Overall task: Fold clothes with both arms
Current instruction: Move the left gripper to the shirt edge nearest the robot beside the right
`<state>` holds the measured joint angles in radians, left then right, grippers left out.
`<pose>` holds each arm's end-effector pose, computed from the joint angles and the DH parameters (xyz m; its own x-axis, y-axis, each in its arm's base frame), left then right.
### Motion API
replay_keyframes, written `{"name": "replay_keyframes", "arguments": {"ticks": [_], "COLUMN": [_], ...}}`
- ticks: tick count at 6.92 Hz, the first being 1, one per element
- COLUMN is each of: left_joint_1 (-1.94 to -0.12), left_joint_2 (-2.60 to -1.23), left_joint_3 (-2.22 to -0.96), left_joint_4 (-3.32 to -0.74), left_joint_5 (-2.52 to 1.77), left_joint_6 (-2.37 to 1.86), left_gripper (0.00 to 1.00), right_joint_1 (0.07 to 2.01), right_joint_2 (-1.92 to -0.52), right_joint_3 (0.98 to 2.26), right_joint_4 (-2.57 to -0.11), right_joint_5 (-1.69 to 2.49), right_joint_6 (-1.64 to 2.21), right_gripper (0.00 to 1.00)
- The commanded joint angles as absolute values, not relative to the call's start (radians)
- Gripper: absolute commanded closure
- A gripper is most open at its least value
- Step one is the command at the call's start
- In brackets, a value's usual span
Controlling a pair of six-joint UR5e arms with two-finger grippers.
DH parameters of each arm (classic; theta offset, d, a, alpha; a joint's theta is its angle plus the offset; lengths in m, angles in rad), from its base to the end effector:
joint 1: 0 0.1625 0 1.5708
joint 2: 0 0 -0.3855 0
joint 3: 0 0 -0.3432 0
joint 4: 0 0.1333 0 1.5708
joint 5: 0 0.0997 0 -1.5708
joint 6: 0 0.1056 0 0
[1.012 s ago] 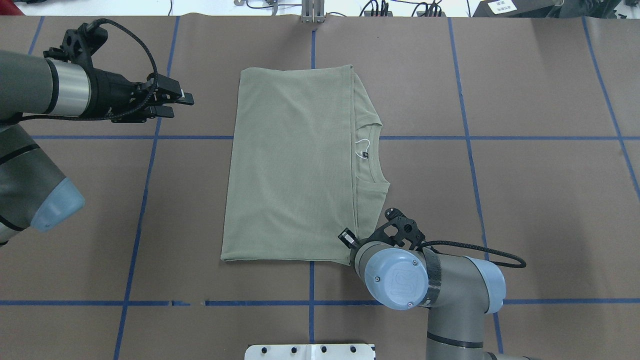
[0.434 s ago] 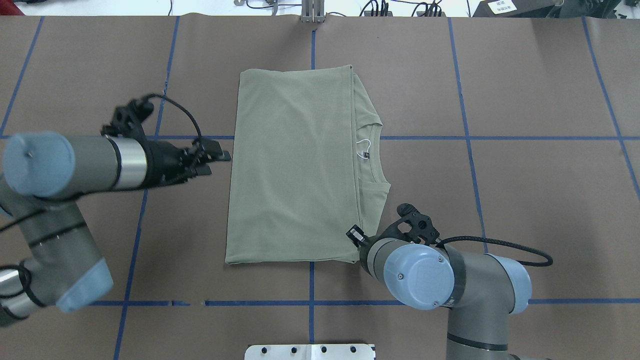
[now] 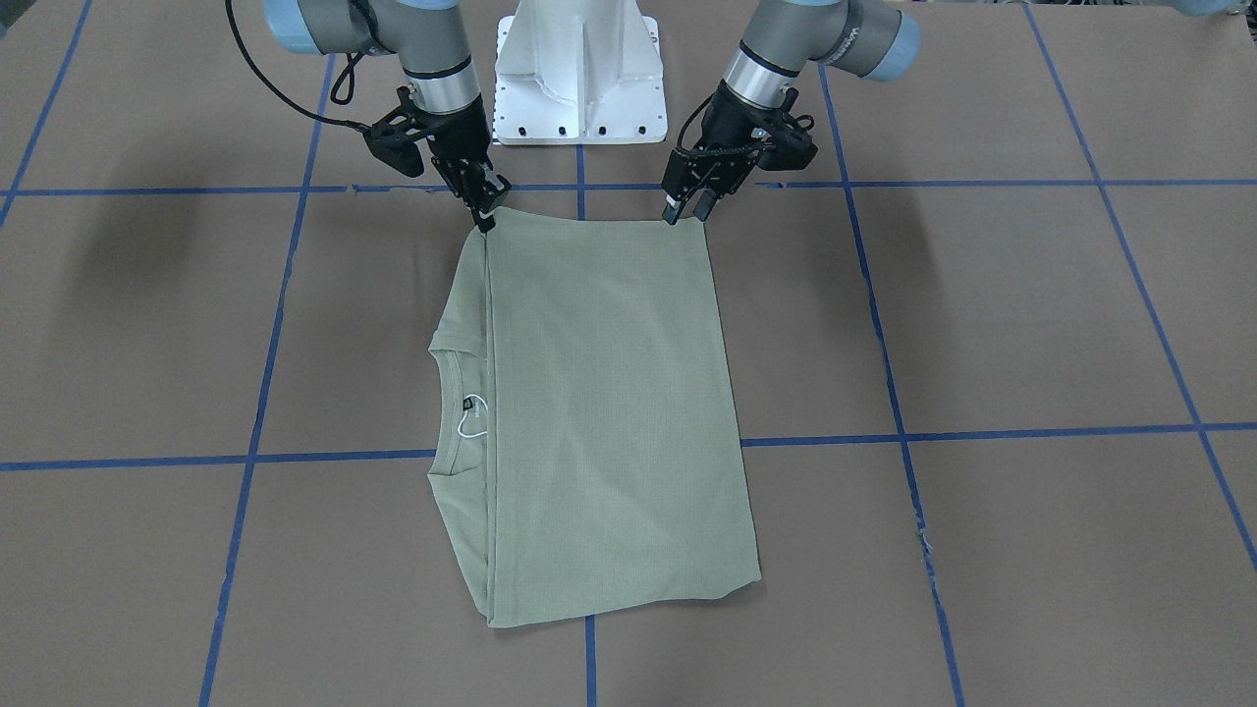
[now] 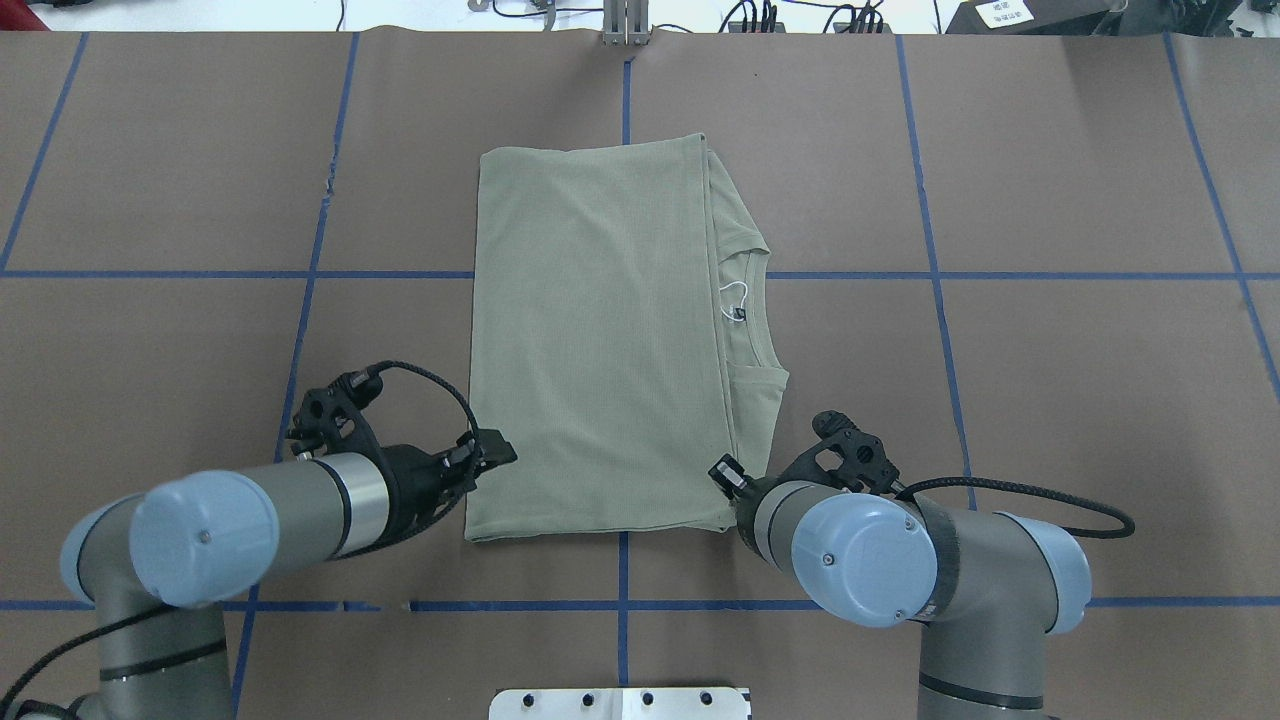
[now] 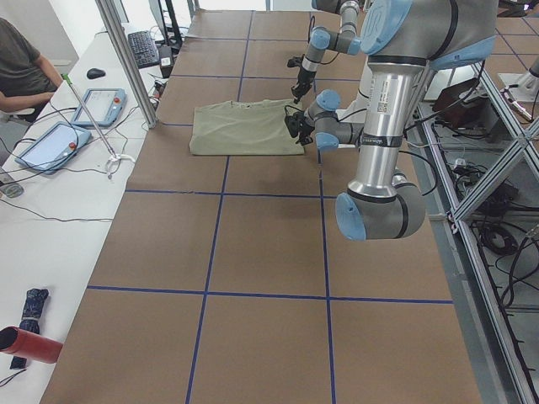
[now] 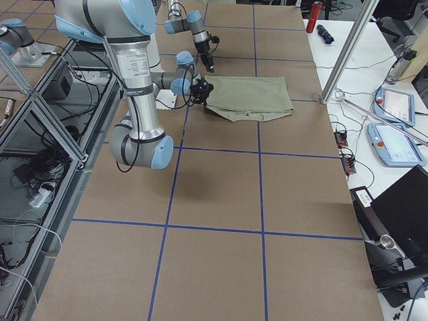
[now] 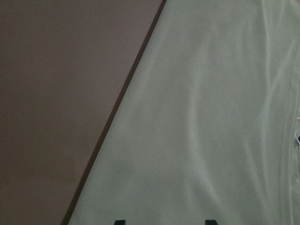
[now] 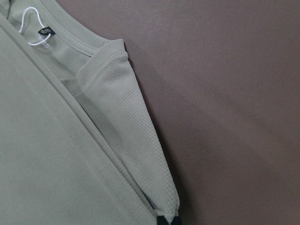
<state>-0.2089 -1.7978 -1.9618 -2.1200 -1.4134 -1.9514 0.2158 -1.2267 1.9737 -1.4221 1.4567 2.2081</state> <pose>0.4596 -0.2506 0.2885 0.2282 -0.4234 -0.8767 0.4638 0.8390 -0.2845 -0.4828 -0.2546 0.2800 0.3124 0.6737 0.6697 -0.6040 0.6850 -0.4073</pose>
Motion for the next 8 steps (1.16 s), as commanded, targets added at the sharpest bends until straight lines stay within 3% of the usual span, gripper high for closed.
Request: {"name": "replay_keyframes", "arguments": {"ticks": [1,5,7,8], "left_joint_1": [-0.178,-0.154,-0.150,-0.150], "left_joint_2": [-1.795,-1.795,-1.796,-1.798], "left_joint_3": [-1.959,-1.928,-1.927,-1.924], "left_joint_4": [-2.042,-2.042,-2.042,-2.042], "left_joint_5": [-1.387,-1.387,-1.388,-1.387], "left_joint_6": [-1.965,-1.965,-1.965,-1.968], "left_gripper": [0.36,0.36,0.40,0.48], "right_joint_1": [0.215,0.215,0.213,0.213], "right_joint_2": [-1.227,-1.227,-1.227,-1.227], "right_joint_3": [1.974,1.973,1.973,1.971], "right_joint_4": [-1.422,-1.422,-1.422,-1.422], "right_joint_5": [1.457,1.457,1.457,1.457], "right_joint_6": [2.207,2.206,2.206,2.206], "right_gripper": [1.00,1.00,1.00,1.00]}}
